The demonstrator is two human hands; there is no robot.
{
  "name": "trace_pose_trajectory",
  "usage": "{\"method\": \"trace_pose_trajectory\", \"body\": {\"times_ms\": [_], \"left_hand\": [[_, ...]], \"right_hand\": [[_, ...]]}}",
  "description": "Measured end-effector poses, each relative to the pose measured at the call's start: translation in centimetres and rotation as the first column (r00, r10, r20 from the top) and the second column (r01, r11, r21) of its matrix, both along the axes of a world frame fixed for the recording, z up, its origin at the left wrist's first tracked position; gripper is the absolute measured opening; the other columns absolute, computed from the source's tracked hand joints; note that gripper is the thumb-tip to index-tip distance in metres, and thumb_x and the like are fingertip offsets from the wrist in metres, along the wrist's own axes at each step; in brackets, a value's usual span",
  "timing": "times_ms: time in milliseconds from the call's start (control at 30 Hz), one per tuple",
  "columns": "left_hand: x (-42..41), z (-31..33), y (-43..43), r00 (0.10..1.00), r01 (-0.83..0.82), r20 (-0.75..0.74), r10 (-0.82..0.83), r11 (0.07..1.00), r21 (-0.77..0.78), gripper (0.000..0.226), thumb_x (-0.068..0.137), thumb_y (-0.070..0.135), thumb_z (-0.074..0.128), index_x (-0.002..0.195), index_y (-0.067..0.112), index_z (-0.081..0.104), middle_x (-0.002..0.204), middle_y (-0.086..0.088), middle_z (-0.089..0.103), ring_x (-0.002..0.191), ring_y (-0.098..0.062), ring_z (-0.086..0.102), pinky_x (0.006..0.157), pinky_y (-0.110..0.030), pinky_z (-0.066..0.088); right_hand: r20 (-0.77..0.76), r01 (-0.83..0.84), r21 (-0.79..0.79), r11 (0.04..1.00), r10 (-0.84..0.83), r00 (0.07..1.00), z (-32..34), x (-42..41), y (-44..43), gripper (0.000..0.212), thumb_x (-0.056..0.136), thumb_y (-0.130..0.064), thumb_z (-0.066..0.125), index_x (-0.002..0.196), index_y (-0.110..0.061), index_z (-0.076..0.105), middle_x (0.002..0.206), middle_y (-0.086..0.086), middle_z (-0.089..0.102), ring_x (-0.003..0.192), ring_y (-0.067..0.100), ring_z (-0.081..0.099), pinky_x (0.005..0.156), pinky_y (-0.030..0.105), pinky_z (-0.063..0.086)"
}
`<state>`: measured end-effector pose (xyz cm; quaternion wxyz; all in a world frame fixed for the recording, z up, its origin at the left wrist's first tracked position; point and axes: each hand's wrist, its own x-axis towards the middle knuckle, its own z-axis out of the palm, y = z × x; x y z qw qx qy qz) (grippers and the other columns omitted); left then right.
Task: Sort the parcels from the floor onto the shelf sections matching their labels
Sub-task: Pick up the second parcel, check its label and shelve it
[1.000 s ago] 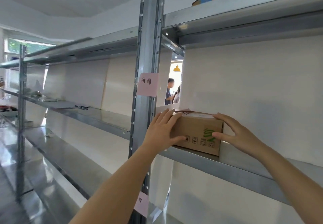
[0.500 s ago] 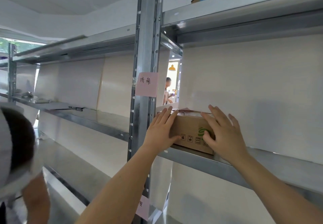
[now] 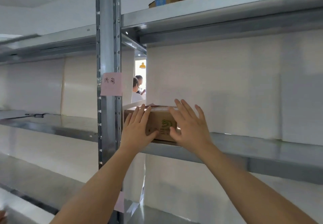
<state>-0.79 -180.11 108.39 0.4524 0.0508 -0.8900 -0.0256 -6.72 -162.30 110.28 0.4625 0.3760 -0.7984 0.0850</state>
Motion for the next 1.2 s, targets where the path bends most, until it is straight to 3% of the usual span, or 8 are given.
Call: {"method": "trace_pose_trajectory", "body": {"times_ms": [167, 300, 400, 600, 900, 1200], "left_hand": [[1.0, 0.4, 3.6, 1.000, -0.020, -0.015, 0.020, 0.999, -0.031, 0.083, 0.082, 0.056, 0.052, 0.149, 0.025, 0.015, 0.159, 0.001, 0.015, 0.146, -0.020, 0.011, 0.111, -0.031, -0.004], [1.6, 0.7, 7.9, 1.000, -0.006, -0.028, 0.004, 0.997, -0.071, 0.082, 0.078, 0.063, 0.044, 0.147, 0.022, 0.026, 0.157, -0.004, 0.022, 0.145, -0.024, 0.019, 0.111, -0.034, 0.003], [1.8, 0.4, 12.4, 0.999, 0.026, -0.027, -0.028, 0.996, -0.082, 0.085, 0.073, 0.067, 0.031, 0.145, 0.021, 0.032, 0.156, -0.004, 0.026, 0.143, -0.025, 0.024, 0.114, -0.038, 0.012], [1.9, -1.2, 23.6, 0.990, 0.136, 0.047, -0.135, 0.991, -0.012, 0.074, 0.088, 0.054, 0.045, 0.150, 0.027, 0.014, 0.160, -0.002, 0.010, 0.147, -0.021, 0.009, 0.117, -0.041, 0.006], [1.9, -3.1, 42.6, 0.905, 0.420, 0.057, -0.421, 0.907, 0.027, 0.074, 0.086, 0.048, 0.054, 0.148, 0.025, 0.021, 0.158, -0.003, 0.017, 0.146, -0.022, 0.014, 0.116, -0.042, 0.009], [2.3, -3.8, 61.7, 0.710, 0.703, 0.039, -0.703, 0.711, 0.012, 0.073, 0.083, 0.050, 0.057, 0.145, 0.020, 0.031, 0.154, -0.008, 0.030, 0.143, -0.027, 0.025, 0.115, -0.047, 0.016]], "right_hand": [[0.097, 0.030, -0.114, 0.993, -0.019, 0.995, 0.2, 0.8, 6.1, 0.067, 0.077, -0.054, 0.040, 0.134, -0.020, 0.050, 0.144, 0.010, 0.048, 0.132, 0.027, 0.047, 0.104, 0.054, 0.034], [0.165, 0.105, -0.136, 0.985, -0.082, 0.983, 0.0, 1.2, 12.8, 0.081, 0.075, -0.065, 0.026, 0.147, -0.028, 0.030, 0.158, 0.002, 0.024, 0.146, 0.019, 0.020, 0.115, 0.045, 0.012], [0.167, 0.146, -0.181, 0.973, -0.116, 0.979, -0.6, 2.2, 18.8, 0.080, 0.076, -0.066, 0.024, 0.147, -0.027, 0.031, 0.159, 0.002, 0.022, 0.147, 0.018, 0.017, 0.114, 0.042, 0.007], [0.192, 0.313, -0.194, 0.930, -0.277, 0.942, -2.2, 5.5, 32.7, 0.076, 0.081, -0.063, 0.024, 0.146, -0.026, 0.033, 0.159, 0.001, 0.022, 0.147, 0.019, 0.016, 0.116, 0.043, 0.008], [0.224, 0.600, -0.206, 0.773, -0.559, 0.798, -4.3, 13.8, 53.2, 0.081, 0.075, -0.063, 0.023, 0.146, -0.026, 0.031, 0.159, 0.002, 0.021, 0.147, 0.020, 0.014, 0.116, 0.044, 0.007], [0.219, 0.813, -0.235, 0.533, -0.786, 0.579, -5.5, 22.4, 68.6, 0.076, 0.079, -0.062, 0.029, 0.144, -0.024, 0.036, 0.156, 0.006, 0.030, 0.145, 0.025, 0.023, 0.114, 0.050, 0.015]]}}
